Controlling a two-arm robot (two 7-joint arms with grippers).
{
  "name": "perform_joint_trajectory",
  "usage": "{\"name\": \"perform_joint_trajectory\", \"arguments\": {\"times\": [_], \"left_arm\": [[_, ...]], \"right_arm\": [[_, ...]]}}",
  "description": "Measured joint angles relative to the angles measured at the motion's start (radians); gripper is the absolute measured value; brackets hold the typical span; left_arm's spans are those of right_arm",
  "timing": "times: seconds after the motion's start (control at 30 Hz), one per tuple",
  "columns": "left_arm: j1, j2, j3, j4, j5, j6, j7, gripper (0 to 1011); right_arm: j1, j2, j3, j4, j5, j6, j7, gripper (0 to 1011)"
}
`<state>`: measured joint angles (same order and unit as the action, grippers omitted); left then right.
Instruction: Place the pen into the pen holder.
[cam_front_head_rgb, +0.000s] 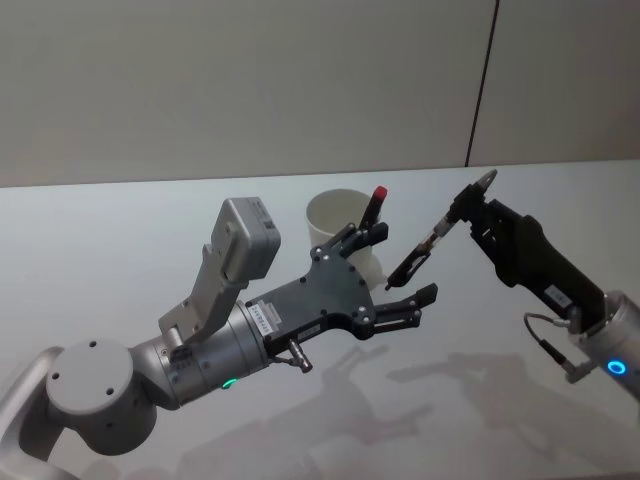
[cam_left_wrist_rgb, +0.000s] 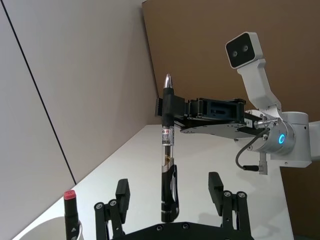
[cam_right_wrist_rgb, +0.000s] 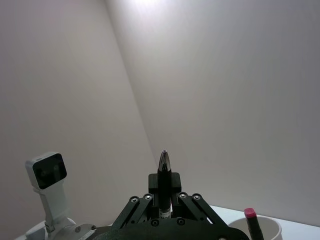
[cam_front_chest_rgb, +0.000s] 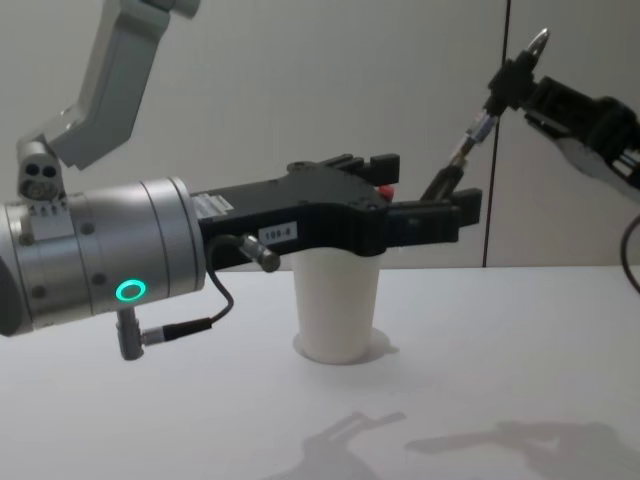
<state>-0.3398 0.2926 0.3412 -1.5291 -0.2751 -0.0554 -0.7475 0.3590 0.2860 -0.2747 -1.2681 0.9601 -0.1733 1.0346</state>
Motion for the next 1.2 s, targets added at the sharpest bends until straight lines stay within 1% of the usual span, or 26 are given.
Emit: {"name": "perform_joint_trajectory", "arguments": {"times": [0.33, 0.63, 0.87, 1.2], "left_arm": [[0.0, 0.0, 0.0, 0.0, 0.0, 0.0, 0.0, 1003], [0.0, 0.0, 0.0, 0.0, 0.0, 0.0, 0.0, 1003], [0.0, 0.0, 0.0, 0.0, 0.0, 0.0, 0.0, 1003], [0.0, 0.0, 0.0, 0.0, 0.0, 0.0, 0.0, 1003]], "right_arm": [[-0.004, 0.028, 0.019, -0.044, -0.048, -0.011, -0.037, 123], [0.011, 0.038, 0.03, -0.05, -0.079, -0.019, -0.057, 123], [0.036, 0.038, 0.034, -0.027, -0.099, -0.029, -0.066, 123], [0.09, 0.023, 0.035, 0.036, -0.121, -0.058, -0.071, 123]]}}
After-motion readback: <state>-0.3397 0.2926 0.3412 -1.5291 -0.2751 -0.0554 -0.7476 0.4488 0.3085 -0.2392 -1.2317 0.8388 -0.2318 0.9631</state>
